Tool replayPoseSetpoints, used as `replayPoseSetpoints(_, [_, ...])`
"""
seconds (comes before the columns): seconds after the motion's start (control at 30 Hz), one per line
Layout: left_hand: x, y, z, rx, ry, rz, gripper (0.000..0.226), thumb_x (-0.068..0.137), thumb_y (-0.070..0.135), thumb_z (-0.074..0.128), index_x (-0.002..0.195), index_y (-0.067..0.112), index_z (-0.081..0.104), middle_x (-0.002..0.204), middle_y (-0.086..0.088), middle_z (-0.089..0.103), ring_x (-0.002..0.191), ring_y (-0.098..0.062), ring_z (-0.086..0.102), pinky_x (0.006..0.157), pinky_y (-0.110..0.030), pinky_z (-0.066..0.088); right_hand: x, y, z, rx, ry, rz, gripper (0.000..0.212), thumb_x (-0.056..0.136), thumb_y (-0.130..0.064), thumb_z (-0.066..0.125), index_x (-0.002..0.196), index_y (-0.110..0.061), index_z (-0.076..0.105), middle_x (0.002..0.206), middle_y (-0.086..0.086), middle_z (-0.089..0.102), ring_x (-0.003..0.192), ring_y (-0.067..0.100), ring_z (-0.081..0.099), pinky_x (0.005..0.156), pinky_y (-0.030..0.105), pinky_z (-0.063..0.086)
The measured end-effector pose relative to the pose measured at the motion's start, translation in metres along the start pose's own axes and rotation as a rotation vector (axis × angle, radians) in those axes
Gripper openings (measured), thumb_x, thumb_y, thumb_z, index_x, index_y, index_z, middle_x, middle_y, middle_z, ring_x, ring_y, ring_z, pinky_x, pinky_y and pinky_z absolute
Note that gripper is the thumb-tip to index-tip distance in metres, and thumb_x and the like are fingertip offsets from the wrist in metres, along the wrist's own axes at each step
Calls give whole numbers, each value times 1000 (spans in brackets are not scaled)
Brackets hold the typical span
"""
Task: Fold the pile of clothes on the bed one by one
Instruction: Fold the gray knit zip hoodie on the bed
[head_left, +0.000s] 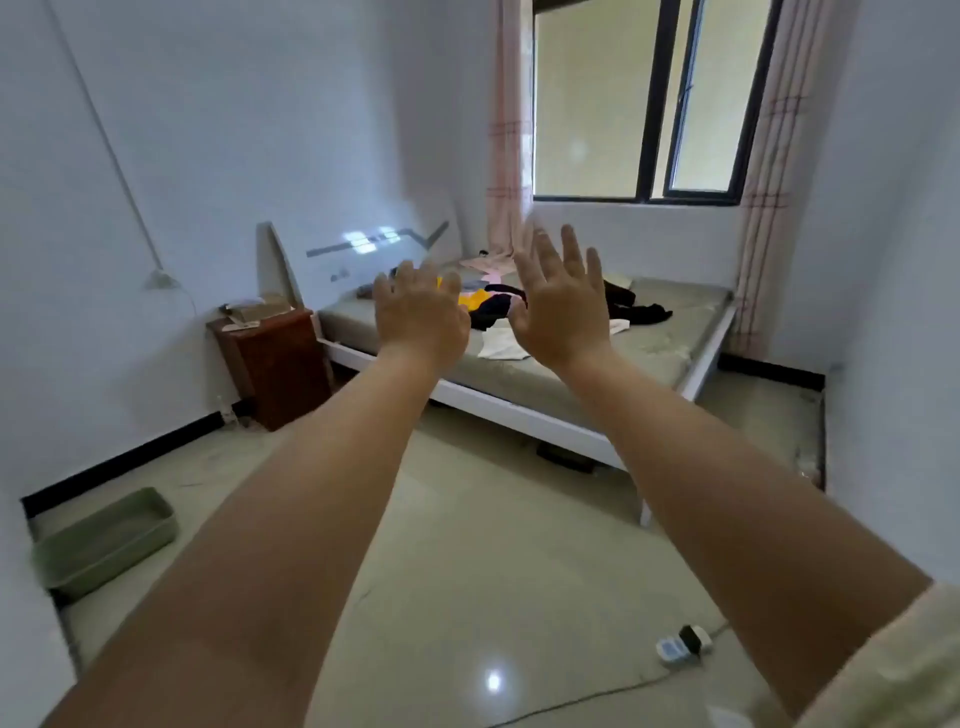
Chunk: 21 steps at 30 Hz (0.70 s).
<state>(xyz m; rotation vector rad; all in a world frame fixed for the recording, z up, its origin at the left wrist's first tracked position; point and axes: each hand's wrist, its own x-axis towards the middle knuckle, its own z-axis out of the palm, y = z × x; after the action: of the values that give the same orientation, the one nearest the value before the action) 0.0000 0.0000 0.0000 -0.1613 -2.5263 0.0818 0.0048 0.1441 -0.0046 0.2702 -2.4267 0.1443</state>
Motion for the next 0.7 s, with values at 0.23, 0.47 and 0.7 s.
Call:
replayPoseSetpoints(0.23, [24,-5,129,-24,-285,-27,36,94,32,37,121,11,46,124,-11,50,116,-28,42,89,-38,36,11,22,129,14,-253,70,48,94,-29,39,138,-10,36,150,11,26,141,29,13,112,43,12])
replayPoseSetpoints(0.47, [111,-21,283,-20,-389,23,34,93,36,36,119,15,45,118,-6,51,111,-23,43,90,-37,36,74,71,292,20,-477,102,50,95,-40,37,136,-12,41,148,9,31,139,29,19,109,40,18])
replayPoseSetpoints(0.7, [244,-26,406,-51,-485,72,44,94,38,36,132,16,35,130,-5,44,124,-23,35,99,-38,31,187,124,428,22,-572,136,52,95,-42,36,135,-10,42,147,10,34,138,29,22,109,39,20])
